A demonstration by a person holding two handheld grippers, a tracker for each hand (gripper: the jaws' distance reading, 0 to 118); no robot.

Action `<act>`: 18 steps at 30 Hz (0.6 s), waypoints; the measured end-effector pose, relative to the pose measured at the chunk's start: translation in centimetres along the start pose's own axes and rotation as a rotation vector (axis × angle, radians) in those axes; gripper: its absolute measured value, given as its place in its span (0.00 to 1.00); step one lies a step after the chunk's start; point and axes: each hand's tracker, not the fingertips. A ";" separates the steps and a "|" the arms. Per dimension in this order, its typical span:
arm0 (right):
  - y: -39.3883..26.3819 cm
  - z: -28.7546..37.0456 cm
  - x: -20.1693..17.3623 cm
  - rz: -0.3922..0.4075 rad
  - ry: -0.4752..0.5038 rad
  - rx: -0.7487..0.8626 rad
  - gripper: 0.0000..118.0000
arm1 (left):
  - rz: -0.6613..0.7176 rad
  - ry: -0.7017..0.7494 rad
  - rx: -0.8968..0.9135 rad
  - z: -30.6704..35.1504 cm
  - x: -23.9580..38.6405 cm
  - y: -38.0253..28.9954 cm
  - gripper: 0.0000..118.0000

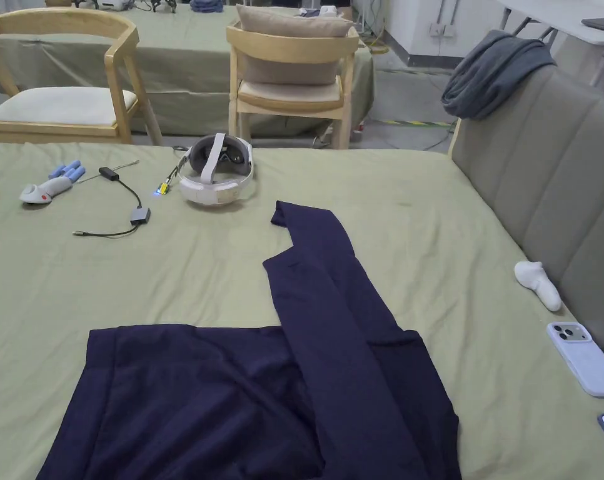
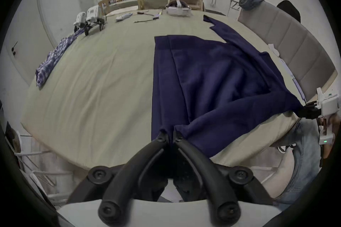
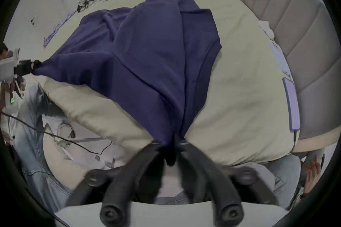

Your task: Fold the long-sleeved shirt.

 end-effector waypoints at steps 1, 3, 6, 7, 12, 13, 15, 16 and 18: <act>0.0 0.3 0.1 -0.001 -0.009 0.007 0.74 | 0.028 -0.006 0.005 0.2 -0.2 0.2 0.40; -0.1 1.8 0.1 -0.005 -0.022 0.068 0.99 | 0.060 -0.017 0.022 0.8 -0.2 0.7 0.94; 0.7 5.2 1.5 -0.049 0.001 0.174 0.97 | 0.056 -0.013 0.172 1.6 -0.6 1.4 0.89; 1.0 6.2 1.0 -0.047 -0.005 0.237 0.97 | 0.048 0.004 0.168 1.8 0.1 2.0 0.91; 4.9 7.7 -0.5 -0.136 -0.043 0.530 0.71 | 0.095 0.072 0.354 3.6 2.6 6.7 0.60; 5.7 7.4 -0.7 -0.150 -0.024 0.551 0.30 | 0.086 0.063 0.354 3.5 3.3 7.6 0.22; 7.4 6.5 -1.4 -0.191 0.001 0.590 0.00 | 0.084 0.070 0.370 2.5 4.3 8.4 0.03; 7.9 6.3 -1.8 -0.203 -0.048 0.622 0.00 | 0.097 0.101 0.407 1.6 4.6 8.7 0.02; 8.9 5.8 -2.4 -0.181 -0.024 0.587 0.00 | 0.117 0.051 0.388 0.5 5.0 9.5 0.02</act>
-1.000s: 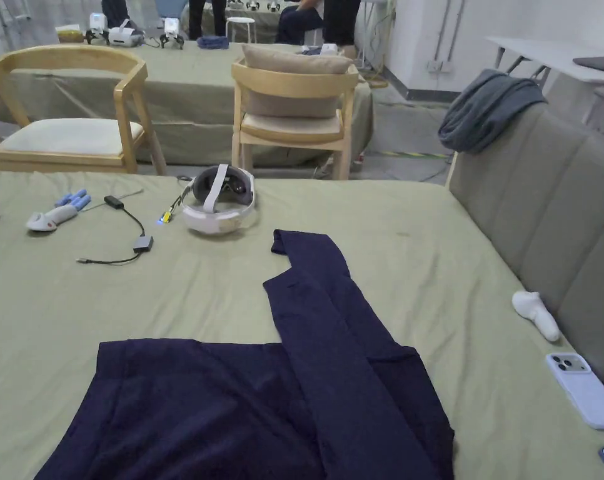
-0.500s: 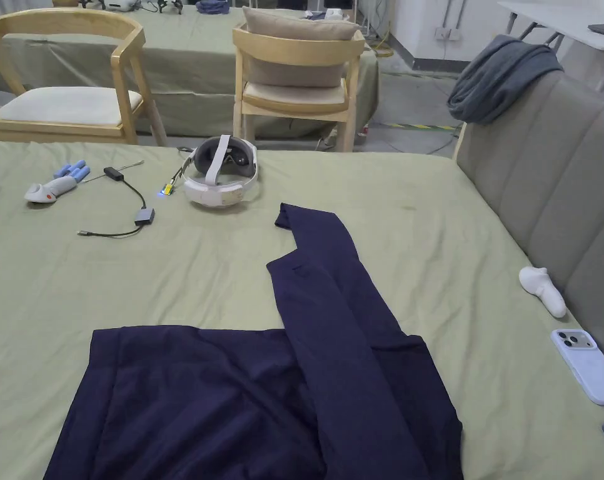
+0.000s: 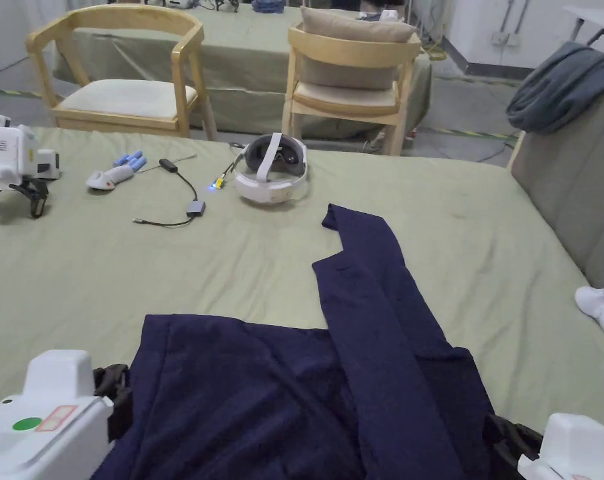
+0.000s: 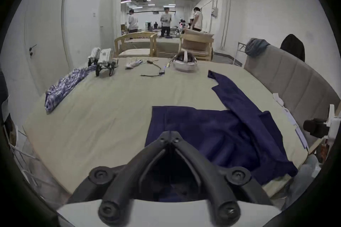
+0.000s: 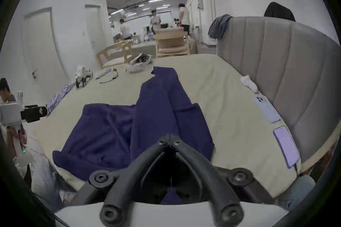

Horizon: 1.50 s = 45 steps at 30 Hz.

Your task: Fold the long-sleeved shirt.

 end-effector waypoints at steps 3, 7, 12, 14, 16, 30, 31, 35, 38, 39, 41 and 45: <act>-0.7 -3.2 0.6 -0.022 0.018 -0.006 0.00 | 0.014 -0.010 -0.027 -1.6 1.2 0.4 0.02; 1.4 -7.4 -0.4 0.021 0.052 -0.028 0.00 | -0.011 0.009 -0.023 -4.3 1.9 1.4 0.02; 7.6 -16.7 -2.0 0.055 0.083 -0.104 0.89 | -0.029 -0.014 -0.024 -7.4 2.8 2.8 0.02; 10.2 -22.0 -1.6 0.086 0.102 -0.109 0.99 | -0.029 -0.030 -0.027 -8.4 3.4 3.4 0.02; 12.5 -27.5 -2.2 0.146 0.096 -0.156 1.00 | -0.026 -0.035 -0.033 -9.7 3.6 3.8 0.02; 17.8 -44.5 -6.4 0.189 0.060 -0.358 0.57 | 0.002 -0.021 -0.066 -14.6 0.7 4.3 0.02; 17.9 -44.4 -6.7 0.201 0.060 -0.355 0.57 | 0.004 -0.022 -0.072 -14.7 0.6 4.1 0.02; 18.2 -45.1 -8.4 0.267 0.114 -0.303 0.63 | 0.012 -0.025 -0.087 -15.1 0.1 3.2 0.02; 18.1 -45.2 -10.0 0.328 0.106 -0.355 0.63 | 0.024 -0.032 -0.097 -15.3 0.1 2.9 0.02; 17.9 -45.4 -10.3 0.339 0.104 -0.357 0.63 | 0.027 -0.033 -0.098 -15.4 0.1 2.8 0.02; 17.4 -47.0 -10.5 0.353 0.141 -0.427 0.60 | 0.028 -0.036 -0.099 -15.3 0.3 2.7 0.02; 16.8 -45.9 -10.9 0.348 0.157 -0.426 0.16 | 0.030 -0.042 -0.101 -15.2 0.5 2.9 0.02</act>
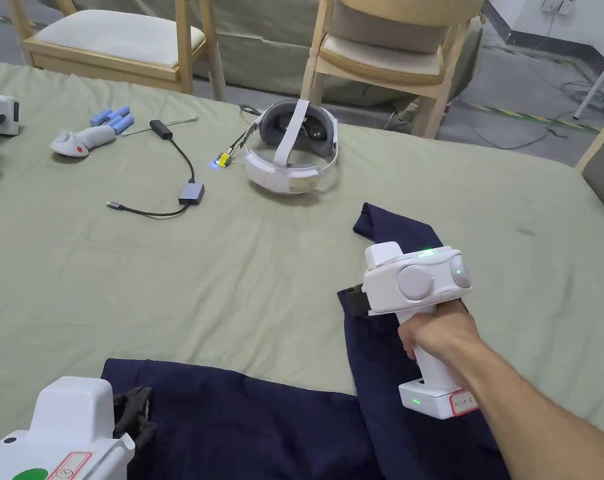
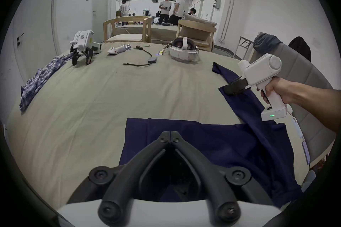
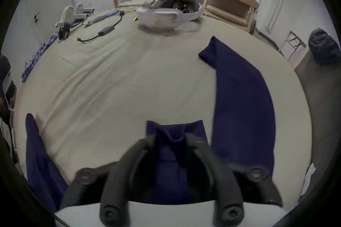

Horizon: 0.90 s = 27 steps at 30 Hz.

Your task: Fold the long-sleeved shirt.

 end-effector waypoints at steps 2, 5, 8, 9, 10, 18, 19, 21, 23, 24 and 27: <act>-0.3 1.2 -0.3 0.004 -0.021 0.024 0.10 | -0.002 0.001 0.002 0.1 0.0 0.1 0.02; -0.9 3.6 0.1 0.000 0.011 0.094 0.10 | -0.013 0.003 0.012 0.6 -0.1 0.3 0.02; -2.0 7.8 0.9 -0.036 0.020 0.178 0.10 | -0.003 -0.001 0.021 1.4 -0.1 0.5 0.02; -2.4 9.1 1.2 -0.052 0.029 0.210 0.10 | -0.002 0.000 0.023 1.6 0.0 0.6 0.02; -3.1 11.0 1.4 -0.066 0.035 0.228 0.09 | -0.006 -0.004 0.027 2.0 0.0 0.7 0.02; -15.7 28.0 0.9 -0.146 0.031 0.380 0.09 | -0.019 -0.007 0.062 5.7 0.4 1.0 0.02; -18.0 30.1 0.4 -0.148 0.049 0.386 0.09 | -0.024 -0.004 0.066 6.1 0.4 0.9 0.02; -22.3 33.8 -1.0 -0.149 0.068 0.399 0.09 | -0.026 -0.006 0.068 6.7 0.2 0.8 0.02; -26.6 36.2 -2.2 -0.172 0.094 0.351 0.09 | -0.023 -0.003 0.071 7.4 0.0 0.6 0.02; -28.8 36.6 -2.6 -0.171 0.099 0.333 0.09 | -0.021 -0.003 0.073 7.8 -0.1 0.5 0.02; -34.5 37.1 -4.0 -0.219 0.147 0.174 0.09 | -0.015 -0.002 0.074 8.7 -0.2 0.3 0.02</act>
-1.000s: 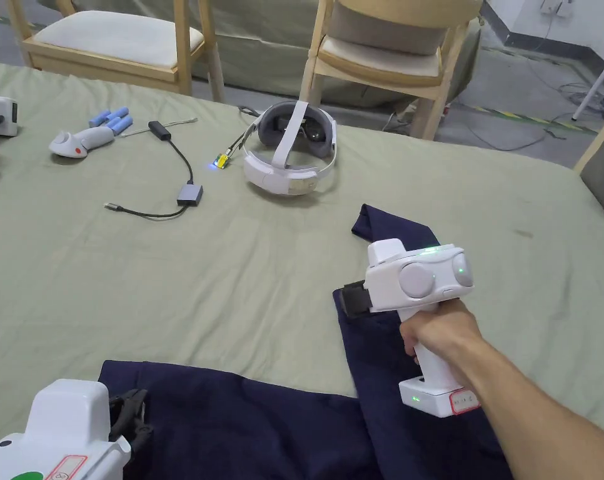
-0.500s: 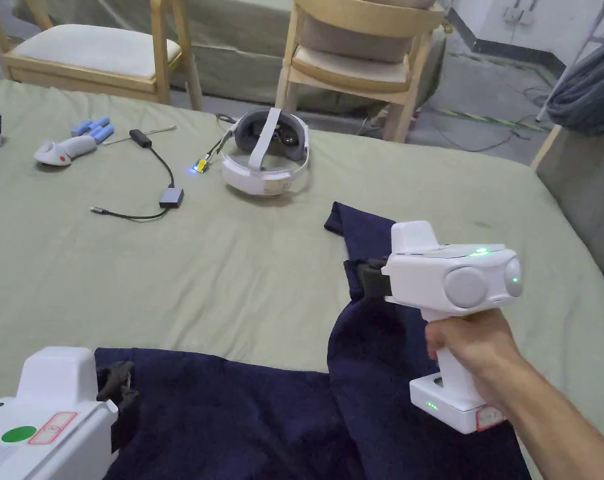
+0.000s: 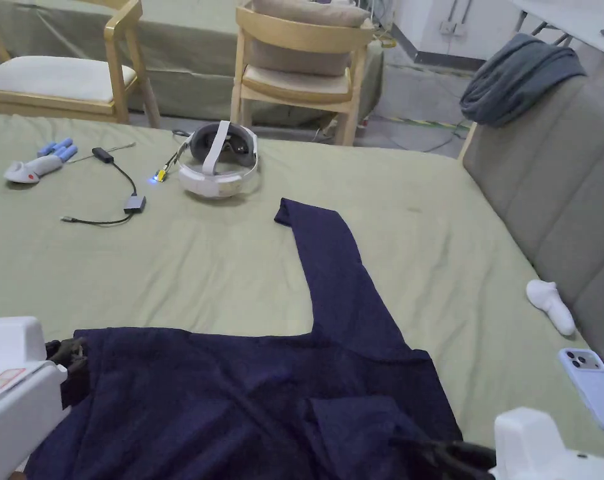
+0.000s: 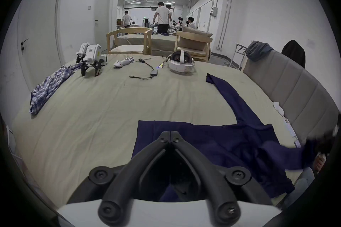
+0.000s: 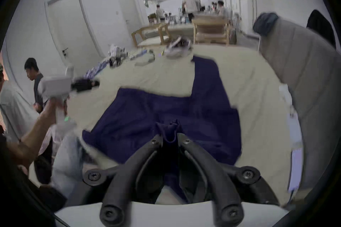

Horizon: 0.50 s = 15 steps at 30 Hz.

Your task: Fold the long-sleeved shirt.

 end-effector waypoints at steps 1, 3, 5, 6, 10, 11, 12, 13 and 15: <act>-1.7 0.4 -1.1 -0.025 0.006 -0.051 0.09 | 0.001 0.002 0.000 0.2 0.0 -0.1 0.02; -4.9 -0.6 -1.7 -0.018 -0.022 -0.151 0.09 | 0.004 0.004 0.000 0.2 -0.1 -0.6 0.02; -7.9 -2.7 -1.4 -0.043 -0.055 -0.241 0.09 | 0.006 0.009 -0.007 0.3 0.0 -1.0 0.02; -8.7 -3.4 -1.4 -0.043 -0.064 -0.259 0.09 | 0.006 0.007 -0.009 0.4 0.0 -1.2 0.02; -10.3 -5.8 -1.2 -0.087 -0.088 -0.231 0.44 | -0.001 0.008 -0.029 0.7 0.8 -1.7 0.02; -9.9 -5.8 -1.3 -0.117 -0.106 -0.207 0.68 | -0.003 0.007 -0.033 0.8 0.9 -1.8 0.02; -9.4 -5.6 -1.5 -0.102 -0.112 -0.202 0.90 | -0.005 0.006 -0.033 0.8 1.0 -1.9 0.02; -8.4 -4.9 -1.6 -0.073 -0.116 -0.146 1.00 | -0.007 0.007 -0.034 0.9 1.0 -1.9 0.02; -6.2 -3.5 -1.5 -0.075 -0.105 -0.020 1.00 | -0.008 0.009 -0.035 0.7 0.8 -1.9 0.02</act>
